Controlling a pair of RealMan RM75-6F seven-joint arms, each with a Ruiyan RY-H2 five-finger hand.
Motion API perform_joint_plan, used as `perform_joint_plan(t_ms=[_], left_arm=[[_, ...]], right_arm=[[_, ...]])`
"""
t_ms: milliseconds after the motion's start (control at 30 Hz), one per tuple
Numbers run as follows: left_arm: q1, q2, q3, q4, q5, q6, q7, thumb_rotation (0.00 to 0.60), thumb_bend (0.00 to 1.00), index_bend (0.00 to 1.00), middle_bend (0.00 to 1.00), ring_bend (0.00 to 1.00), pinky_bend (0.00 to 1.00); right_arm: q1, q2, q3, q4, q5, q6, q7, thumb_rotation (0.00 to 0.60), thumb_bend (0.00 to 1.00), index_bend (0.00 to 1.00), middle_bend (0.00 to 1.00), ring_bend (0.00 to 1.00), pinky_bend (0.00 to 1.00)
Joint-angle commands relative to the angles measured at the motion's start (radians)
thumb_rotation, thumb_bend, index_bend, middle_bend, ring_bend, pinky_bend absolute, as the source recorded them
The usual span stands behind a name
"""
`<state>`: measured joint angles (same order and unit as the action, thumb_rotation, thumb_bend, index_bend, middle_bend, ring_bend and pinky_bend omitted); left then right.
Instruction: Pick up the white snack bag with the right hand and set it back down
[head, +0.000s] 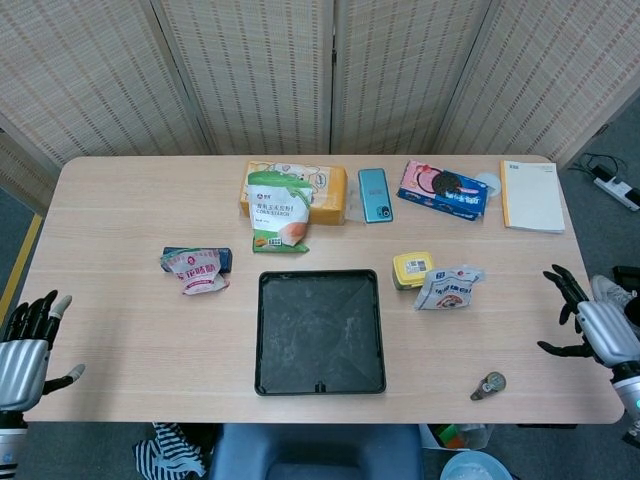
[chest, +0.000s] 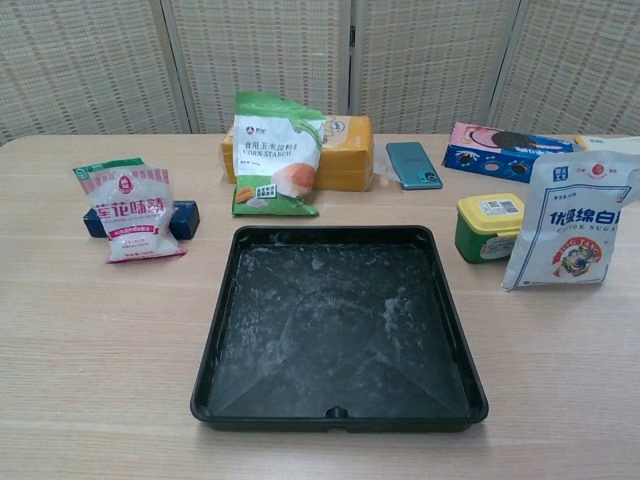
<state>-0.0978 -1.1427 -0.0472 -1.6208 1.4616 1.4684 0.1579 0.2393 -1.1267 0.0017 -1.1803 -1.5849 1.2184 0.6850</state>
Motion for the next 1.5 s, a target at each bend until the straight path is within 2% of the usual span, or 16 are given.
perform_joint_plan(t_ms=[33, 200, 333, 467, 800, 1300, 1500], left_arm=[[-0.005, -0.002, -0.005, 0.0, -0.009, -0.009, 0.004, 0.6, 0.18, 0.0, 0.0, 0.06, 0.08], [-0.016, -0.005, -0.009, 0.005, -0.025, -0.031, 0.009, 0.6, 0.18, 0.0, 0.0, 0.08, 0.08], [-0.022, -0.006, -0.011, 0.007, -0.032, -0.041, 0.011, 0.6, 0.18, 0.0, 0.0, 0.08, 0.08], [-0.023, -0.006, -0.011, 0.007, -0.035, -0.043, 0.011, 0.6, 0.18, 0.0, 0.0, 0.08, 0.08], [-0.021, -0.004, -0.009, 0.006, -0.039, -0.04, 0.011, 0.6, 0.18, 0.0, 0.0, 0.08, 0.08], [-0.024, -0.004, -0.007, 0.005, -0.046, -0.048, 0.016, 0.6, 0.18, 0.0, 0.0, 0.08, 0.08], [-0.027, -0.003, -0.008, 0.005, -0.052, -0.053, 0.019, 0.6, 0.18, 0.0, 0.0, 0.09, 0.08]], right_arm=[[0.063, -0.065, -0.024, 0.15, -0.026, -0.083, 0.173, 0.6, 0.17, 0.0, 0.02, 0.93, 1.0], [0.113, -0.112, -0.065, 0.258, -0.053, -0.169, 0.341, 0.6, 0.17, 0.0, 0.08, 0.97, 1.0], [0.17, -0.158, -0.109, 0.353, -0.096, -0.238, 0.524, 0.6, 0.17, 0.0, 0.1, 0.98, 1.0], [0.216, -0.213, -0.148, 0.44, -0.139, -0.269, 0.631, 0.6, 0.17, 0.0, 0.12, 0.98, 1.0], [0.296, -0.328, -0.181, 0.563, -0.155, -0.326, 0.75, 0.6, 0.17, 0.01, 0.17, 0.98, 1.0], [0.36, -0.438, -0.195, 0.671, -0.138, -0.375, 0.777, 0.6, 0.17, 0.18, 0.25, 0.99, 1.0], [0.375, -0.471, -0.189, 0.689, -0.124, -0.384, 0.763, 0.6, 0.17, 0.29, 0.28, 0.99, 1.0]])
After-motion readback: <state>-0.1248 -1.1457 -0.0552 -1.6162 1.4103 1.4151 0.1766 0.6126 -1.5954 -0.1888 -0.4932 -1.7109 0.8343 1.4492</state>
